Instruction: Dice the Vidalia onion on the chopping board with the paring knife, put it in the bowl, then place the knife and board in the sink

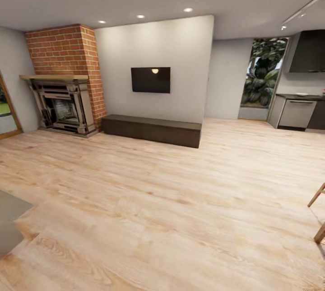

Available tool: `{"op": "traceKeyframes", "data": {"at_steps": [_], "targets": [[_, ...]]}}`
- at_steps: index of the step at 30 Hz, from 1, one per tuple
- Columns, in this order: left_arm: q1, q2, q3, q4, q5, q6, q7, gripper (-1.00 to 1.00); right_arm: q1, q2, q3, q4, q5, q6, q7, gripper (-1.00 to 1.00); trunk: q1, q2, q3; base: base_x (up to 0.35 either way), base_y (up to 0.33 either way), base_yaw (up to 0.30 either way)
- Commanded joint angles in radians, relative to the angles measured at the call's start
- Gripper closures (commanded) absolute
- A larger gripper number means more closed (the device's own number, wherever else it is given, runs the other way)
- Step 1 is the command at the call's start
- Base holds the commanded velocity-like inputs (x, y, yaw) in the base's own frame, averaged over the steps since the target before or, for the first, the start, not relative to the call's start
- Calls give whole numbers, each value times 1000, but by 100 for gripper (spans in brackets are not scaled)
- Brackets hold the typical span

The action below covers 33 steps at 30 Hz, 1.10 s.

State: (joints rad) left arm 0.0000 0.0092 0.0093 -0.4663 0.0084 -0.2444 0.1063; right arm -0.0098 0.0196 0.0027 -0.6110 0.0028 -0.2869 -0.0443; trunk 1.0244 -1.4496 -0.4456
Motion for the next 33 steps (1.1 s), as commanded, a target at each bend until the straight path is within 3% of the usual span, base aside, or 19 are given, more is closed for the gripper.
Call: {"op": "traceKeyframes", "data": {"at_steps": [1,33], "targets": [[0,0,0,0,1,-2,2,-100,-1,0,0,1,0,-3,-3,-100,1,0,-1,320,0,-277],[0,-2,0,5,0,-2,1,-100,-1,0,0,1,1,-3,-3,-100,1,0,-1,320,0,-278]]}}
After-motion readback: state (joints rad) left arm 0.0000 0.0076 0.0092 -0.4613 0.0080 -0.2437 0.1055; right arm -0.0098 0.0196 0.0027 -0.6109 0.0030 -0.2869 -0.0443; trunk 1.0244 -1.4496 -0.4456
